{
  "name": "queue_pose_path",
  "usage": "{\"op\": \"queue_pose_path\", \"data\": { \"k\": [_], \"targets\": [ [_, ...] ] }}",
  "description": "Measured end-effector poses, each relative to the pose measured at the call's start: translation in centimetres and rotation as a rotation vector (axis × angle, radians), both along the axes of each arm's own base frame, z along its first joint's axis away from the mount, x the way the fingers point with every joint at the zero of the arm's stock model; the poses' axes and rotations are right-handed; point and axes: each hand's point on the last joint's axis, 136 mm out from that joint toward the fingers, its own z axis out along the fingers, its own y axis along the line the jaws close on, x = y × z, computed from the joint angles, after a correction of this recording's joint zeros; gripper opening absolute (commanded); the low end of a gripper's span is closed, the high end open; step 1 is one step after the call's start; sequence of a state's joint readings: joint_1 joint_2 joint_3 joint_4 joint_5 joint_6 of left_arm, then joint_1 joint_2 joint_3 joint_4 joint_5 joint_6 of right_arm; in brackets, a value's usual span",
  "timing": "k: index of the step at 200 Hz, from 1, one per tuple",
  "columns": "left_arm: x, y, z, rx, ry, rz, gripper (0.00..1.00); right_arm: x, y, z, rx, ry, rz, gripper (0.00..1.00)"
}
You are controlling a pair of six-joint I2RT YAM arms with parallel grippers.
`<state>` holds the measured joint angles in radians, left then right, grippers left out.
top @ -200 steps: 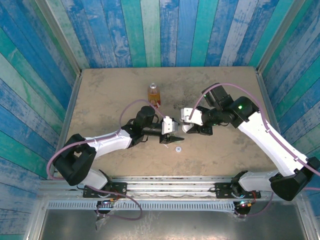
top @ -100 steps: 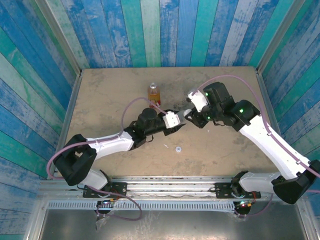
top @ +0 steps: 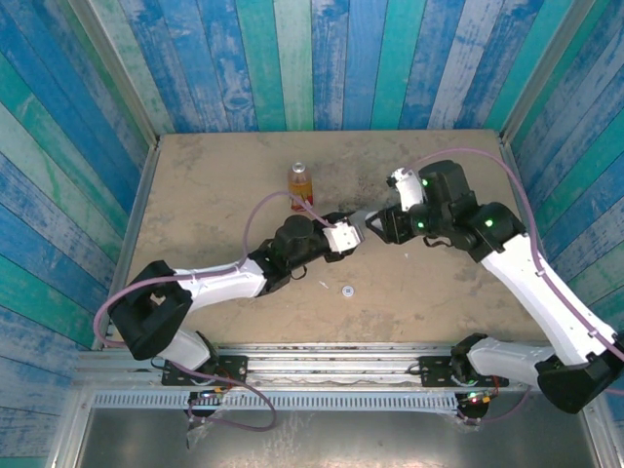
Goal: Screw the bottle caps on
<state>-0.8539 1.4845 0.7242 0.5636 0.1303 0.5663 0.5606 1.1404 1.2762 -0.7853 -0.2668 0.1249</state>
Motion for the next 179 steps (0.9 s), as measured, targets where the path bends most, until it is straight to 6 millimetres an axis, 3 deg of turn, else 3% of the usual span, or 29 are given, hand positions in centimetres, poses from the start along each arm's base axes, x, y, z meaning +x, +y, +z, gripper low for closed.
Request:
{"op": "queue_pose_path", "data": {
  "k": [12,37,70,119,155,179],
  "targets": [
    [-0.5,0.0,-0.8,0.016,0.038,-0.042,0.37,-1.0,0.0,0.8,-0.033,-0.089,0.109,0.72],
    [-1.9,0.1,-1.9,0.034,0.119,-0.133,0.37,-3.5,-0.2,1.7,-0.11,-0.278,0.34,0.73],
    [-4.4,0.9,-0.8,0.007,0.19,-0.274,0.38,-5.2,-0.4,1.1,-0.234,-0.443,0.586,0.73],
    [-6.9,1.1,0.2,-0.016,0.24,-0.412,0.38,-5.0,0.9,0.0,-0.282,-0.459,0.77,0.58],
    [-7.2,1.2,0.1,-0.016,0.261,-0.433,0.38,-5.2,1.9,-0.1,-0.242,-0.406,0.83,0.49],
    [-7.4,1.2,0.0,-0.015,0.27,-0.441,0.38,-5.6,2.2,-0.3,-0.225,-0.382,0.854,0.48]
  ]
}}
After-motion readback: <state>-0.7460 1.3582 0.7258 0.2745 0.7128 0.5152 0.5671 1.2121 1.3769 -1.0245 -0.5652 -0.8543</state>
